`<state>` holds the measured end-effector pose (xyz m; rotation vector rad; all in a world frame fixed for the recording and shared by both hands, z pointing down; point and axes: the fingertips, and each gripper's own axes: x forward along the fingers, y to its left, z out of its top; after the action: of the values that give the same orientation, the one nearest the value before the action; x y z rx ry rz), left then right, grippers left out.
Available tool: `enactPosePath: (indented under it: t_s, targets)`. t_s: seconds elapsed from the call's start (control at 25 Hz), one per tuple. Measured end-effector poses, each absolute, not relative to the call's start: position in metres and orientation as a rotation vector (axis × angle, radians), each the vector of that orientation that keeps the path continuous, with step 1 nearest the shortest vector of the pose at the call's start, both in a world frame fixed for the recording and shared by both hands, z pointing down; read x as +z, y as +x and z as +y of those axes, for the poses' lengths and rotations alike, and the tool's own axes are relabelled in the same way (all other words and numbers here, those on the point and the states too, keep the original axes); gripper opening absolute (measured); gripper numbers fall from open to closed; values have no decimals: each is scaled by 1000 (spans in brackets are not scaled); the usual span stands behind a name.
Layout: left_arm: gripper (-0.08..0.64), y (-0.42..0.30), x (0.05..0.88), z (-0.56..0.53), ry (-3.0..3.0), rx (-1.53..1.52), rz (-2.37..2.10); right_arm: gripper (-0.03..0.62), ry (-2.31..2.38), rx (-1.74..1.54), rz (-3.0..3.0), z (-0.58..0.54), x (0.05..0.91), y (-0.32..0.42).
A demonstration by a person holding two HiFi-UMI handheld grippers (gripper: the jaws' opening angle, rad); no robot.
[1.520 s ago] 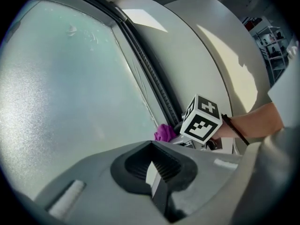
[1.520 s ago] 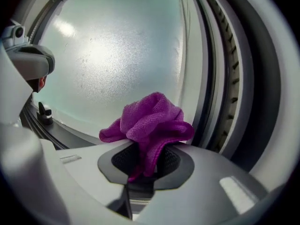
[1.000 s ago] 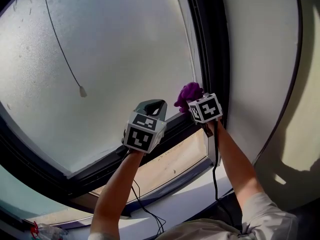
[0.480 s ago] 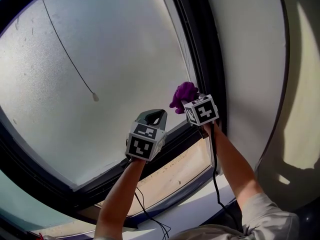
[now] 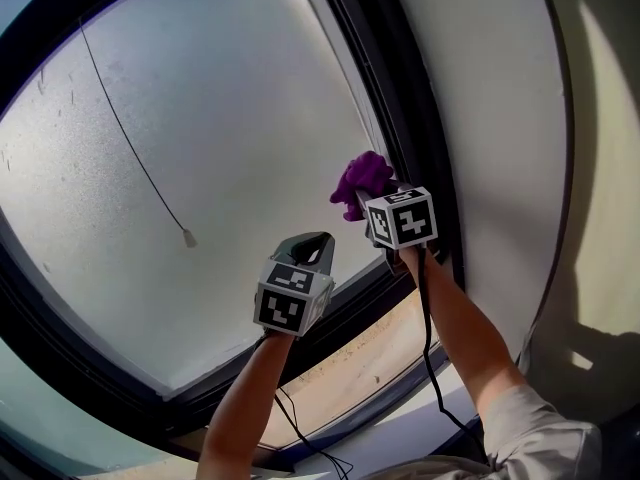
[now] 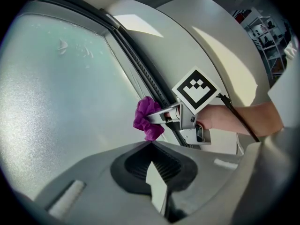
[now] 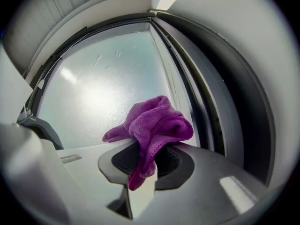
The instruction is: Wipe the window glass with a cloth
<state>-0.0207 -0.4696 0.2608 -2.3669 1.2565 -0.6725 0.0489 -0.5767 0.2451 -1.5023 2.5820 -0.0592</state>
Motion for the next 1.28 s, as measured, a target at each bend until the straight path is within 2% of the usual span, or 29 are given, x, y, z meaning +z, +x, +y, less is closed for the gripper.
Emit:
enactPosePath:
  t_s: [0.4, 0.8, 1.28]
  targets:
    - [2, -16, 214, -466, -2272, -640, 1253, 104, -1374, 15, 2479, -571, 166, 51]
    - [2, -4, 128, -462, -2125, -553, 1246, 106, -1262, 158, 2436, -569, 57, 45]
    - [2, 0, 54, -462, -2001, -486, 1239, 109, -1229, 268, 2362, -567, -33, 54]
